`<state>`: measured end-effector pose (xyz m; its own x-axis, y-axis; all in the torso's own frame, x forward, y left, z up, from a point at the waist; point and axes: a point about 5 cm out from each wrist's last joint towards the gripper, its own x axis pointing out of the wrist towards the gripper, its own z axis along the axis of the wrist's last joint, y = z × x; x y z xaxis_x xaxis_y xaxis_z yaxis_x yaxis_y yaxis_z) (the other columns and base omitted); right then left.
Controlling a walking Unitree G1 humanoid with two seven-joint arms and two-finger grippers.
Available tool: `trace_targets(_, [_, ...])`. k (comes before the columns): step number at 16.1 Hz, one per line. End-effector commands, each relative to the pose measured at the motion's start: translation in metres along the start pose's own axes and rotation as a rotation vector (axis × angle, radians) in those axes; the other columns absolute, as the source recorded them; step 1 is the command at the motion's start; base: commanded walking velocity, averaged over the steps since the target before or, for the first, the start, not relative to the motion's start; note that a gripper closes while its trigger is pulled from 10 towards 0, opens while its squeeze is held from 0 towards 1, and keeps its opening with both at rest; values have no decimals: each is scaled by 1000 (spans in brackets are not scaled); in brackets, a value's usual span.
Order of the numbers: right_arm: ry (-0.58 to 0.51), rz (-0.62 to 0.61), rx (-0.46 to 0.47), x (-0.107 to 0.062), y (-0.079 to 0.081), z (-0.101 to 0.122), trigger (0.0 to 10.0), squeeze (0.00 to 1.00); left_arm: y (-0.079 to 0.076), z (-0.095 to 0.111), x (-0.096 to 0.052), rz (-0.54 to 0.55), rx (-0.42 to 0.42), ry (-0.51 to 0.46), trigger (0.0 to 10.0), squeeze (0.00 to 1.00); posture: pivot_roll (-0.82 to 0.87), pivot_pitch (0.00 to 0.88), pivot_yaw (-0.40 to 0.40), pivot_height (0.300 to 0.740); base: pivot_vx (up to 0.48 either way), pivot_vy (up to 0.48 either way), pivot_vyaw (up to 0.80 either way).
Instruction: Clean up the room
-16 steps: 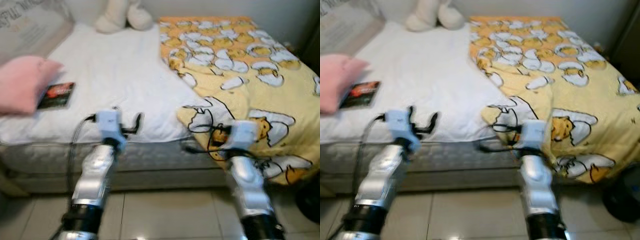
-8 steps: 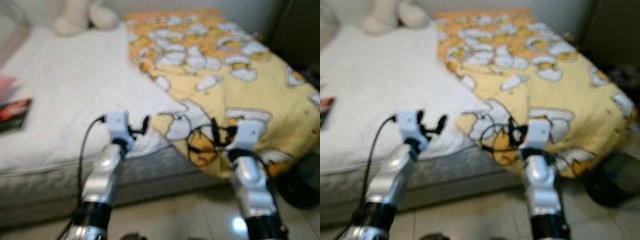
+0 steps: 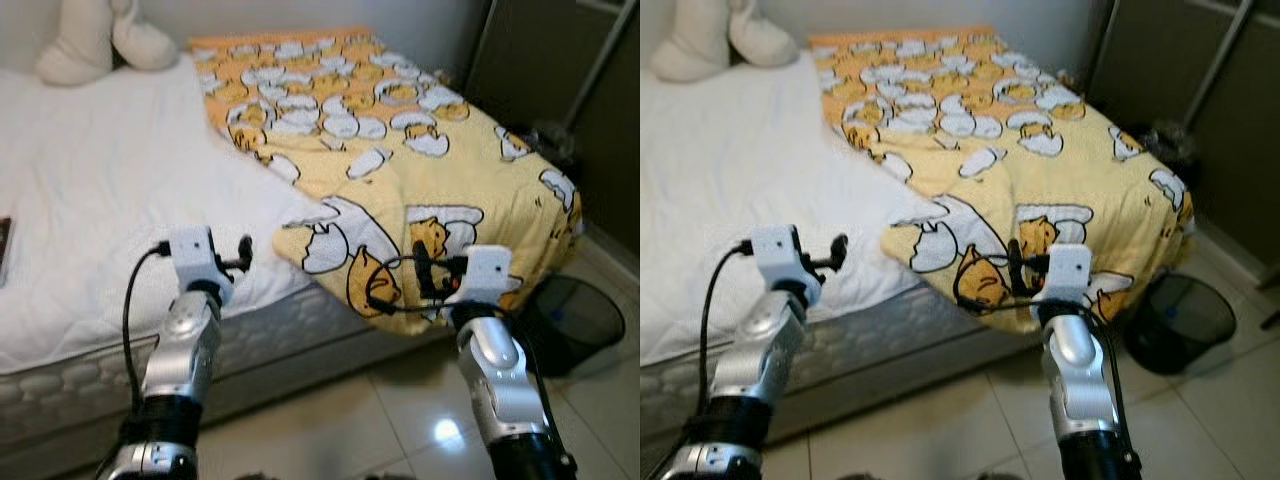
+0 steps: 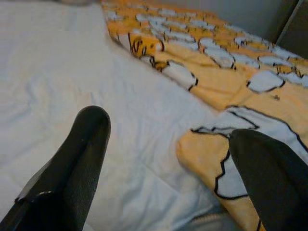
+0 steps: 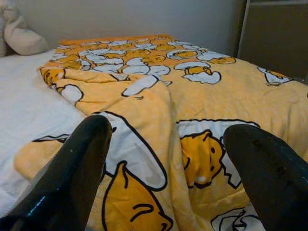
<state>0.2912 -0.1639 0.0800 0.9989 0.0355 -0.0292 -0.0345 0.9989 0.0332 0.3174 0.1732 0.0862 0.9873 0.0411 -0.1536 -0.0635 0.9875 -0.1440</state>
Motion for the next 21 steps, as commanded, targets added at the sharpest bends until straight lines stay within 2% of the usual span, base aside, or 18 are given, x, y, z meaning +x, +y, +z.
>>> trace_targets(1, [-2,22,-14,4,3,5,10000,0,1,7,3,-10,17,-32,10000,0,-57,0,33,740,454,0,0])
trace_targets(8, [-4,7,0,2,2,2,10000,0,-11,10,8,-65,40,-46,10000,0,-62,0,47,740,456,0,-735])
trace_targets(12, [-11,-2,-6,2,2,3,10000,0,-13,12,12,-65,39,-50,10000,0,-66,0,52,740,458,0,0])
trace_targets(17, [-18,-11,-5,2,1,4,10000,0,3,8,16,43,-48,-9,10000,0,-71,0,54,740,425,74,0])
trace_targets(19, [-4,-6,1,2,2,2,10000,0,-4,11,19,-2,62,-17,10000,0,-71,0,52,740,0,240,-375])
trace_targets(21, [-13,-8,9,1,2,3,10000,0,-15,10,24,-22,98,3,10000,0,-72,0,51,740,0,0,-609])
